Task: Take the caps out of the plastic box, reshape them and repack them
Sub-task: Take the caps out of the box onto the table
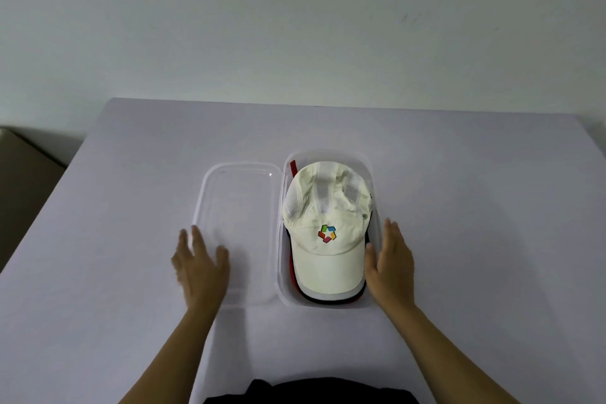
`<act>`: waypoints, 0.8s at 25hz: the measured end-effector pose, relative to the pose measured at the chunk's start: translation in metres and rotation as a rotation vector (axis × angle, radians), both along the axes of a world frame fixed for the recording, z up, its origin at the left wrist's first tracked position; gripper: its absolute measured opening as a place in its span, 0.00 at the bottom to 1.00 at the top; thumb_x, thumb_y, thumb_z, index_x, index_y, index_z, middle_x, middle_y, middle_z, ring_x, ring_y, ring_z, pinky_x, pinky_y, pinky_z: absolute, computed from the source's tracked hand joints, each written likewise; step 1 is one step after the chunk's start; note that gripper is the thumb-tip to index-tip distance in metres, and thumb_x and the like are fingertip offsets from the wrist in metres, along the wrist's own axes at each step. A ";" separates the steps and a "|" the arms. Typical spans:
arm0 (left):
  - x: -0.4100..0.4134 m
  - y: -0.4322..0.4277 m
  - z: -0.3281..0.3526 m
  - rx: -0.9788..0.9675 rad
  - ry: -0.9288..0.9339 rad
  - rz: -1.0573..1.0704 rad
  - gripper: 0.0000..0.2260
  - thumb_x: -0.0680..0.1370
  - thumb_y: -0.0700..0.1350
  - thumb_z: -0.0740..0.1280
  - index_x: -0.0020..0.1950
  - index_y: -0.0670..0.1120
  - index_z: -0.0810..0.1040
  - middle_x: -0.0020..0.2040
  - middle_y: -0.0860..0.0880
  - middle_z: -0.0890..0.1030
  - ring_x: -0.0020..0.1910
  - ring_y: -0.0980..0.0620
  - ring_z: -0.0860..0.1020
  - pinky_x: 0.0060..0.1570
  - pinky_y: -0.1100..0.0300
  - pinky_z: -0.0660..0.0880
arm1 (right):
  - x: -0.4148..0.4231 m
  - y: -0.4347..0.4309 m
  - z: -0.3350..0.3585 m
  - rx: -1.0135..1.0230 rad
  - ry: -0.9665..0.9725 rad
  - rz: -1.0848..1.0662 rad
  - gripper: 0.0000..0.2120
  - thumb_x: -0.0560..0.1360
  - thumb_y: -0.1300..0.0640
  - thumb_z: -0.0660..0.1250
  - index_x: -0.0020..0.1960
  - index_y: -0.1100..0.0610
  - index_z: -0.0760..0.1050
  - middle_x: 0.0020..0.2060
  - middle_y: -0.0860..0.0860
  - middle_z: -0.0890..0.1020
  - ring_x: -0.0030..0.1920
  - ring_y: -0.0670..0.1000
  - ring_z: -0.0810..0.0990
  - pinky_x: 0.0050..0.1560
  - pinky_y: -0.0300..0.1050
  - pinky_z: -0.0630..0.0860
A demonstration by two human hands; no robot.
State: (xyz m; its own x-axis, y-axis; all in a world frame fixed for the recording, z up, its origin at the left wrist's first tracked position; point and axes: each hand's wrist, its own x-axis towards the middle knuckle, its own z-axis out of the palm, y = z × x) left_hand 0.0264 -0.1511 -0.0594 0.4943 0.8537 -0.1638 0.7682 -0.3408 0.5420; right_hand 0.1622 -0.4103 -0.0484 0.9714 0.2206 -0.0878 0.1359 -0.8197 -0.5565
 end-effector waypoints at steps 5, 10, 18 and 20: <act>0.075 -0.049 0.027 -0.186 -0.223 -0.263 0.23 0.83 0.47 0.52 0.77 0.44 0.53 0.75 0.44 0.62 0.73 0.44 0.64 0.70 0.52 0.61 | 0.024 0.026 0.014 -0.051 0.013 0.075 0.24 0.78 0.43 0.56 0.67 0.57 0.69 0.74 0.59 0.58 0.75 0.59 0.54 0.73 0.57 0.52; 0.094 -0.072 0.030 -0.416 -0.212 -0.242 0.23 0.83 0.50 0.47 0.77 0.44 0.54 0.72 0.42 0.67 0.69 0.42 0.67 0.67 0.51 0.64 | 0.033 0.039 0.021 0.079 -0.137 0.058 0.14 0.76 0.52 0.65 0.56 0.61 0.73 0.67 0.58 0.70 0.68 0.60 0.66 0.68 0.54 0.62; 0.089 -0.073 0.032 -0.386 -0.223 -0.205 0.24 0.83 0.53 0.47 0.77 0.45 0.55 0.76 0.46 0.62 0.74 0.46 0.62 0.71 0.57 0.57 | 0.068 0.035 0.077 0.586 -0.266 -0.312 0.08 0.79 0.57 0.58 0.55 0.59 0.70 0.46 0.52 0.78 0.45 0.51 0.75 0.40 0.36 0.67; 0.090 -0.073 0.031 -0.354 -0.203 -0.215 0.24 0.83 0.52 0.48 0.77 0.45 0.55 0.76 0.45 0.62 0.74 0.46 0.62 0.71 0.56 0.57 | 0.105 0.016 0.089 0.616 -0.344 -0.365 0.08 0.79 0.58 0.57 0.56 0.60 0.70 0.46 0.52 0.78 0.44 0.50 0.75 0.37 0.34 0.65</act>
